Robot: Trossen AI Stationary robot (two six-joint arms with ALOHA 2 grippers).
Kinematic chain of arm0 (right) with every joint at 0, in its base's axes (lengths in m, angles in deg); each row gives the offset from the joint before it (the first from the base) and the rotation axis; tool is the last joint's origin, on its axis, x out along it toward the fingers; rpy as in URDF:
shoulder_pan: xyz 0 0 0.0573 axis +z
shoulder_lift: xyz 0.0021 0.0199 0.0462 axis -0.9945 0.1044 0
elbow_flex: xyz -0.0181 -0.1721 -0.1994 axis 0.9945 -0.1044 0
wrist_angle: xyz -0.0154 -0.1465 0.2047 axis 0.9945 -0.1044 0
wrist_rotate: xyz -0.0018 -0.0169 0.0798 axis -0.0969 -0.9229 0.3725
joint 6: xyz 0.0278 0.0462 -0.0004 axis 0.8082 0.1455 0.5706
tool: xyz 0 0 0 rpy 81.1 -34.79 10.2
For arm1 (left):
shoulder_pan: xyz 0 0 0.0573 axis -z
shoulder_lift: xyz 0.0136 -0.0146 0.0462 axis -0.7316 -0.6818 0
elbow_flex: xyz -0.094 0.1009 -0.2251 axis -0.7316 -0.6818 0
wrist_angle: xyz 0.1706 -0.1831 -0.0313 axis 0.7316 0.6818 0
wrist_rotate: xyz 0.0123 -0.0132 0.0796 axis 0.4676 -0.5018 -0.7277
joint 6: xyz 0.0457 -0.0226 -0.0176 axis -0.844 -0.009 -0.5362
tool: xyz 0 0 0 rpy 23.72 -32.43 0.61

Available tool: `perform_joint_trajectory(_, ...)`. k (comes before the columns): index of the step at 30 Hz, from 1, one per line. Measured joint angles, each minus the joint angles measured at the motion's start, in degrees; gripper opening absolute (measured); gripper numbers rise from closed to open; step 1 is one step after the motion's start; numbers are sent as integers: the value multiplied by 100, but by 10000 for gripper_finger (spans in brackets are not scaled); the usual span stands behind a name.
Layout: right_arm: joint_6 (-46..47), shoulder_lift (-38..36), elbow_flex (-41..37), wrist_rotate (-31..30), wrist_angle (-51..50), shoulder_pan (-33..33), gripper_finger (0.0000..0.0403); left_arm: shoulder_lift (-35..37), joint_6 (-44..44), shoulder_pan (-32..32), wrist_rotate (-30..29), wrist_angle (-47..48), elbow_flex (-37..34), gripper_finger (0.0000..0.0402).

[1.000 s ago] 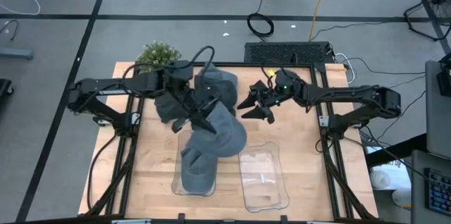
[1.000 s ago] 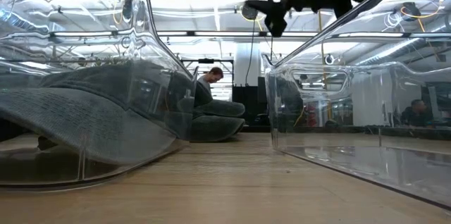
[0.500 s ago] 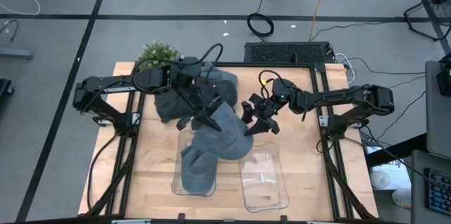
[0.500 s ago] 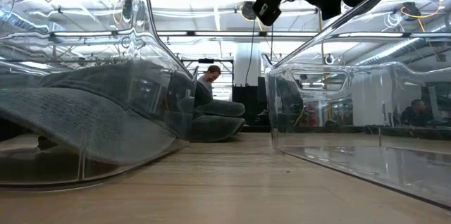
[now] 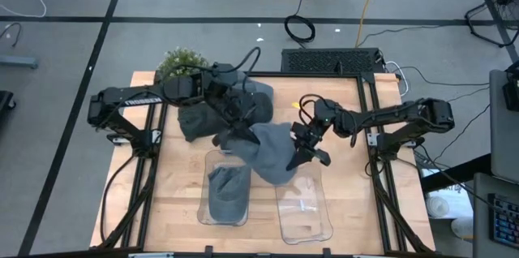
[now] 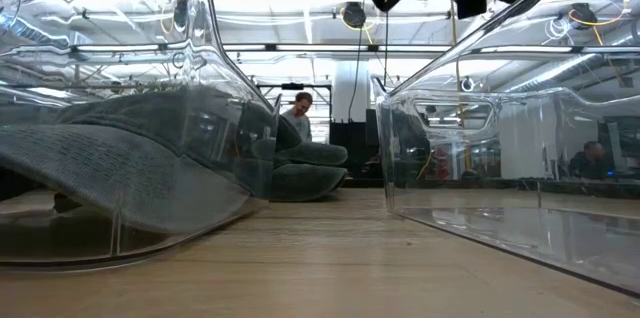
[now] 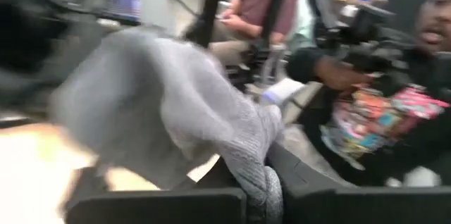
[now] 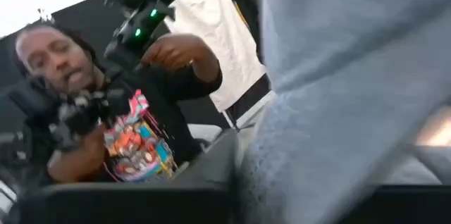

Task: Pick & Place hat
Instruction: Put the right gray cap into the left transparent bin

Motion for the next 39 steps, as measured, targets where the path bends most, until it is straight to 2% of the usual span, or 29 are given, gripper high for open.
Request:
perform_joint_trajectory(1,-111,0,0,-2,2,37,18,7,-2,-3,-191,-24,0,18)
perform_joint_trajectory(7,-364,0,2,-115,-84,89,5,63,279,1,-1249,-18,0,75)
perform_joint_trajectory(12,-370,0,4,-203,-198,24,2,233,303,-114,-1839,-29,14,165)
perform_joint_trajectory(14,-368,0,4,-326,-366,-6,2,451,299,-199,-2329,-14,103,206)
perform_joint_trajectory(17,-459,0,4,-667,-760,-42,1,806,315,-290,-3380,-149,156,257)
perform_joint_trajectory(20,-564,0,4,-1171,-989,-89,1,1104,384,-336,-4272,-62,151,293)
perform_joint_trajectory(22,-685,-67,3,-1533,-986,-141,1,1270,579,-361,-4588,56,151,308)
perform_joint_trajectory(26,-1184,-457,2,-2527,-837,-284,1,1456,1043,-385,-4763,696,151,318)
perform_joint_trajectory(32,-2491,-1062,4,-4512,-581,-381,0,1381,1182,-210,-4741,1270,139,307)
perform_joint_trajectory(36,-2872,-1139,4,-4650,116,-370,0,1255,1223,-68,-4731,1079,140,298)
perform_joint_trajectory(39,-2882,-1128,4,-4373,468,-341,0,1114,1246,48,-4457,690,142,297)
